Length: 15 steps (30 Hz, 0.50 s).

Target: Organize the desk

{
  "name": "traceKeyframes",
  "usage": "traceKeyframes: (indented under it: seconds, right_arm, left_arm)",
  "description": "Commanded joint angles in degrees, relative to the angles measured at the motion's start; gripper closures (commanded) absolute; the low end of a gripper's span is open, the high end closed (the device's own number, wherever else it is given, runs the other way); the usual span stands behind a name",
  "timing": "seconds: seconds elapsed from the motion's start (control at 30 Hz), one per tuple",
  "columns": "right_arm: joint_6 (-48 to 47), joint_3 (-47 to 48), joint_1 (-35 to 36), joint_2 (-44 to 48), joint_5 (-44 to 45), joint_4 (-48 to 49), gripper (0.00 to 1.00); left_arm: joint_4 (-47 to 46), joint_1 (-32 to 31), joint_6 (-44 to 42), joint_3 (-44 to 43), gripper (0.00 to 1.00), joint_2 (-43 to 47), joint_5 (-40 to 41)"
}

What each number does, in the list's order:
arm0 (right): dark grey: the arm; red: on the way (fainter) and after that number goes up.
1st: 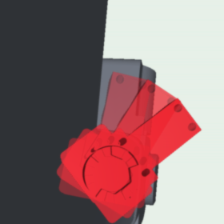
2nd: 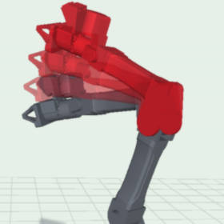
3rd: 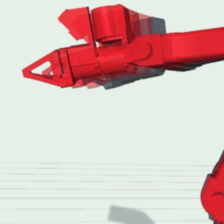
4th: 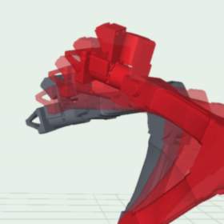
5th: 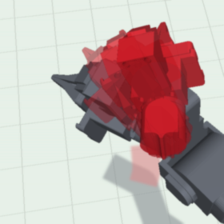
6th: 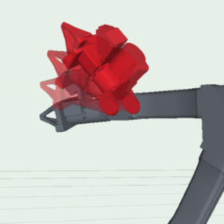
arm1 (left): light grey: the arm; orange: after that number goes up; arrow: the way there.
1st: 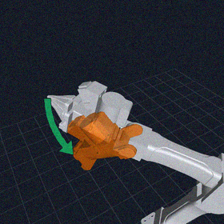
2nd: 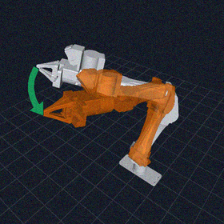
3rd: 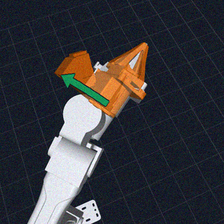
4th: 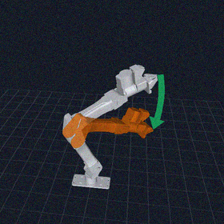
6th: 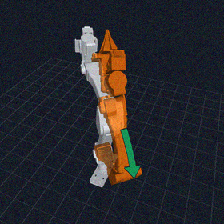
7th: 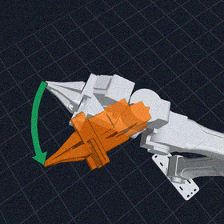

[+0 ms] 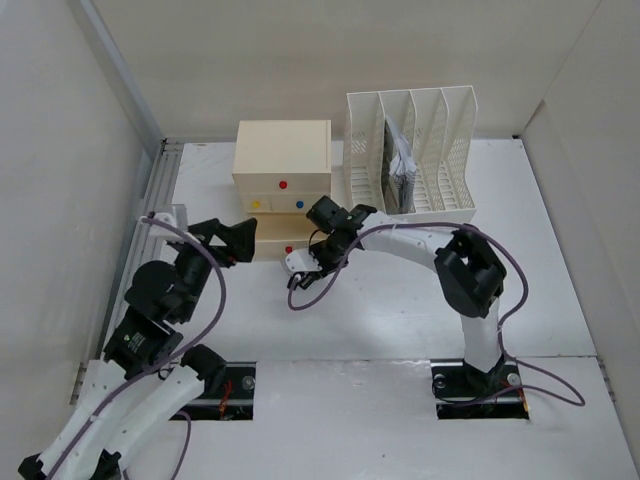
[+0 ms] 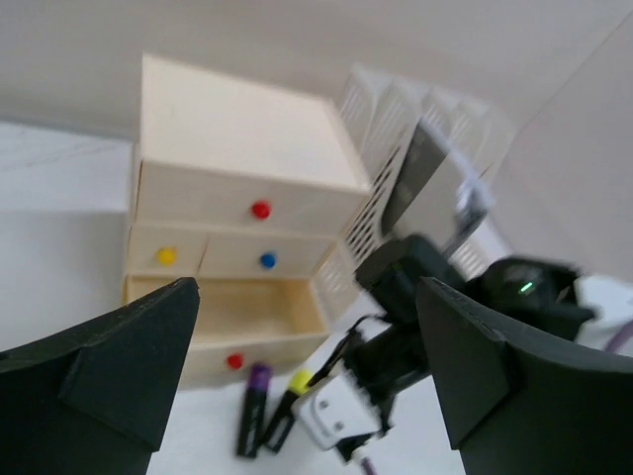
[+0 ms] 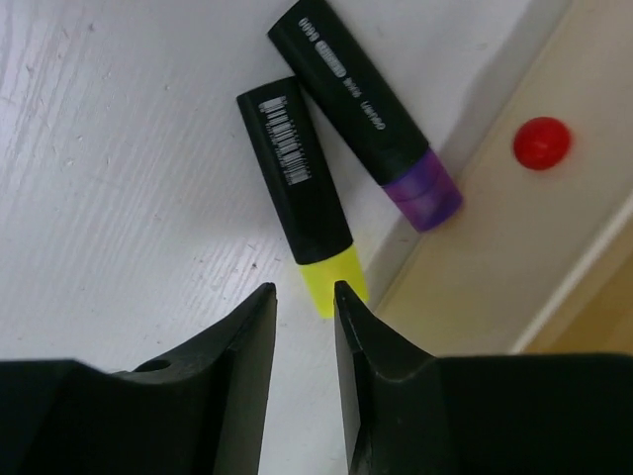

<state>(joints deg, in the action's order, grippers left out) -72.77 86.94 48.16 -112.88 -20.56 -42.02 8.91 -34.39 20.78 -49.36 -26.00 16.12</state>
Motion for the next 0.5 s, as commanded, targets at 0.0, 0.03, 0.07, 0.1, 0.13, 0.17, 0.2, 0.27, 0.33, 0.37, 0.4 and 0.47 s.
traceKeyframes:
  seconds: [0.0, 0.03, 0.07, 0.1, 0.13, 0.17, 0.2, 0.27, 0.33, 0.37, 0.4, 0.47]
  right_arm:
    - [-3.60, 2.71, 2.11, -0.76, 4.03, -3.07, 0.64]
    - [-3.60, 2.71, 2.11, -2.15, 4.82, -2.46, 0.64]
    - [-3.60, 3.23, 2.11, -2.17, 4.82, -2.45, 0.63]
    - [-3.60, 3.24, 2.11, -3.21, 5.35, -2.45, 0.63]
    - [-3.60, 3.85, 2.63, -3.75, 5.35, -2.45, 0.62]
    - [-3.60, 4.81, 2.64, -4.97, 5.87, -2.45, 0.62]
    - [-3.60, 4.82, 2.64, -5.50, 5.88, -3.06, 0.60]
    - [-3.60, 5.61, 3.17, -6.20, 6.58, -3.07, 0.60]
    - [-3.60, 5.61, 3.69, -6.21, 7.81, -0.71, 0.59]
    - [-3.00, 5.61, 4.39, -6.21, 7.81, -0.17, 0.59]
    - [-2.99, 5.61, 4.40, -6.73, 8.51, -0.17, 0.59]
    - [-2.99, 5.61, 4.92, -6.74, 8.52, -0.17, 0.58]
  left_arm:
    - [1.38, -0.16, -7.68, 4.88, 0.10, 1.56, -0.12]
    - [1.38, 0.37, -7.68, 5.67, 0.10, 2.35, -0.12]
    - [1.38, 0.38, -7.68, 5.68, 0.10, 4.18, -0.12]
    - [1.38, 0.99, -7.68, 6.55, 0.09, 5.25, -0.12]
    - [1.38, 0.99, -7.68, 7.08, 0.07, 6.30, -0.12]
    - [1.38, 0.99, -7.68, 7.61, 0.07, 7.36, -0.12]
    - [1.38, 0.99, -7.68, 7.62, 0.06, 9.19, -0.12]
    - [0.85, 0.99, -7.68, 8.14, 0.05, 10.70, 0.57]
    - [0.85, 0.99, -7.68, 8.67, 0.03, 12.10, 1.10]
    - [0.85, 0.99, -7.68, 8.67, 0.03, 12.11, 1.11]
    - [0.85, 0.99, -7.16, 8.67, 0.03, 12.11, 1.11]
    - [0.85, 0.99, -7.15, 8.67, 0.03, 12.11, 1.11]
